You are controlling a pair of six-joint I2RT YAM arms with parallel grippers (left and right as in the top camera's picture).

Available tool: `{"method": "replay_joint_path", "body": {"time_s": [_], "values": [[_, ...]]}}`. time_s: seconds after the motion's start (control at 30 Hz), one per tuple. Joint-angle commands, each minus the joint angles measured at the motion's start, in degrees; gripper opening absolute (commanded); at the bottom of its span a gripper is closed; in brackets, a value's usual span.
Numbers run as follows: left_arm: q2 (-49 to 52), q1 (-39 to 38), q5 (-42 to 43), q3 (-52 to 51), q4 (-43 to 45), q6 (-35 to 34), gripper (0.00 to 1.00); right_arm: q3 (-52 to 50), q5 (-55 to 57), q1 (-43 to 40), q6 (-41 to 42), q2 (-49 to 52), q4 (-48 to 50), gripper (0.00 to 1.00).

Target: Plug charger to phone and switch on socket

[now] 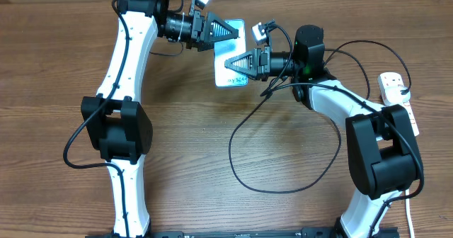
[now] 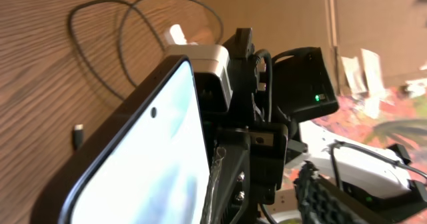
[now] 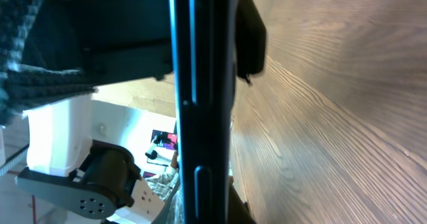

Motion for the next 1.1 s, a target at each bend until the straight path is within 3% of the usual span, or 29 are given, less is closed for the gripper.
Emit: {"method": "replay_joint_path", "body": {"time_s": [0.0, 0.23, 0.43, 0.73, 0.9, 1.07], "values": [[-2.1, -1.7, 4.9, 0.9, 0.9, 1.7, 0.64, 1.2, 0.5, 0.7, 4.5, -0.3, 3.1, 0.04], [-2.1, -1.8, 12.0, 0.9, 4.7, 1.7, 0.55, 1.2, 5.9, 1.8, 7.9, -0.3, 6.5, 0.04], [-2.1, -1.8, 12.1, 0.9, 5.5, 1.7, 0.4, 1.2, 8.2, 2.3, 10.6, -0.3, 12.1, 0.04], [-2.1, -1.8, 12.1, 0.9, 5.3, 0.8, 0.33, 1.2, 7.3, 2.3, 10.4, -0.2, 11.9, 0.04], [-2.1, -1.9, 12.1, 0.9, 3.6, 0.8, 0.18, 1.2, 7.5, 2.3, 10.2, -0.2, 11.6, 0.04], [-2.1, -1.9, 12.0, 0.9, 3.6, 0.8, 0.15, 1.2, 8.5, 2.3, 10.2, -0.2, 11.6, 0.04]]}}
